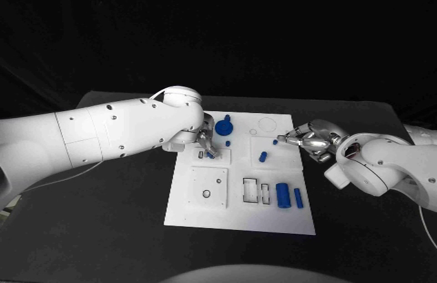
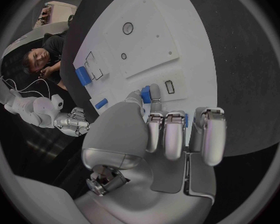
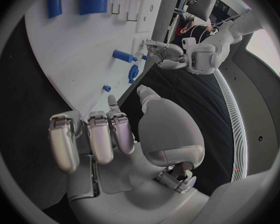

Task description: Assemble the parts on the task board

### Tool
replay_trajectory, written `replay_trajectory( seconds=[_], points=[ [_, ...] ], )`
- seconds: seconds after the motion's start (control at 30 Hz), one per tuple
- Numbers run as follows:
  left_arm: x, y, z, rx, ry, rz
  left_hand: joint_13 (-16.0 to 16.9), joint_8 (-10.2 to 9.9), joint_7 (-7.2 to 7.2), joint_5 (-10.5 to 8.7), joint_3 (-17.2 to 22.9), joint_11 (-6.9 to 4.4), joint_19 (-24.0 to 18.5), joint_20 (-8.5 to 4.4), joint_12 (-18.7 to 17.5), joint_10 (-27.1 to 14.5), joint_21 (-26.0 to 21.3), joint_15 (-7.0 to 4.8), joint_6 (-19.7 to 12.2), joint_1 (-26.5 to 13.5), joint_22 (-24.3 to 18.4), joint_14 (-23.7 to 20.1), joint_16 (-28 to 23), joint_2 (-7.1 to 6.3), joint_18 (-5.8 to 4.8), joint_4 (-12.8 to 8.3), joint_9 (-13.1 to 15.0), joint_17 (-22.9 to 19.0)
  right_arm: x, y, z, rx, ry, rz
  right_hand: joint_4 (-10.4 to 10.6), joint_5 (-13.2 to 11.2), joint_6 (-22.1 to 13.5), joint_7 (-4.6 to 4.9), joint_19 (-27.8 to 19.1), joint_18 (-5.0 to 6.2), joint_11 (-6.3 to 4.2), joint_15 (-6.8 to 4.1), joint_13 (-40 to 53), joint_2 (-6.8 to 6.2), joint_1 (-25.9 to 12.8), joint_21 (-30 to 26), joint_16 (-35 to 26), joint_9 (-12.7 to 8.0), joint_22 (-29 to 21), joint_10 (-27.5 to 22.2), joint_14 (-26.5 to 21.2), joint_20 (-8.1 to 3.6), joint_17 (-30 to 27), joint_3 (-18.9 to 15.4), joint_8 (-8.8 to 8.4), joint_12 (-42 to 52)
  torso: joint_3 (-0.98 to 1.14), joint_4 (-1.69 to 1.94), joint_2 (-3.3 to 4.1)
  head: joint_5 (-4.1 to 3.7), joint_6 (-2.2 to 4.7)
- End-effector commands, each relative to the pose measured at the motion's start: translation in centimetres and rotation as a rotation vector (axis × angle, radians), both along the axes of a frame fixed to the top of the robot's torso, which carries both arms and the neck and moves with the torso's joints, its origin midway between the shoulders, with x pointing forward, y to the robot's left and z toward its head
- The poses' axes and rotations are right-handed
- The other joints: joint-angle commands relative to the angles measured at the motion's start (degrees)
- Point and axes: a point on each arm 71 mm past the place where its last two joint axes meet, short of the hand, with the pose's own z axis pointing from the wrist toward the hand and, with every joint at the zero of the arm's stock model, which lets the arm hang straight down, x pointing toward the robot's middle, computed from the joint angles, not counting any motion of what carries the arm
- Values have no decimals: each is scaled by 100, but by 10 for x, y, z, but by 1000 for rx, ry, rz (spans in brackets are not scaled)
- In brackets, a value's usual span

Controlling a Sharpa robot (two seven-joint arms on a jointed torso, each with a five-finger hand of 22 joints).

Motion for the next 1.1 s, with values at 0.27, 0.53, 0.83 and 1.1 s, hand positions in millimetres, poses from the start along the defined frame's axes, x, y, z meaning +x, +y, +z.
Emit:
replay_trajectory(
  seconds=[0.27,0.53,0.83,1.1],
  points=[
    [3,18,-8,187,-42,115,1499,-14,3,-34,49,-48,593,-1,12,596,14,-55,76,-1,1509,606,14,43,-85,23,0,1508,-1,1,-2,-6,5,16,-3,-2,-38,15,610,-38,40,47,1509,49,-7,26,23,-5,1509,601,607,44,1509,-43,13,16,-2,-7,4,5,-5],
    [3,17,-10,176,-55,123,1499,-47,8,-69,69,-47,593,20,12,596,14,-59,105,-121,1509,606,14,93,-85,34,-3,1508,-1,2,-2,-7,8,17,-3,-2,-39,15,610,-38,41,48,1509,50,-6,26,23,-5,1509,601,607,45,1509,-44,13,16,1,-11,-1,4,-3],
    [3,13,-9,108,-80,144,1499,-64,7,-79,79,-46,593,30,12,596,14,-58,116,-185,1509,606,14,116,-85,33,-3,1508,-1,2,-3,-9,12,17,-4,-1,-44,21,610,-38,46,53,1509,57,-1,26,23,-8,1509,601,607,49,1509,-52,15,16,-1,-8,5,-18,18],
    [4,14,-9,78,-77,158,1499,-80,-19,-3,180,-66,593,38,12,596,14,-67,149,-99,1509,606,14,103,-85,12,14,1508,-1,1,-3,-11,14,15,-5,-1,-45,23,610,-38,48,55,1509,60,2,26,23,-9,1509,601,607,51,1509,-55,16,16,3,-4,3,-28,8]
  ],
)
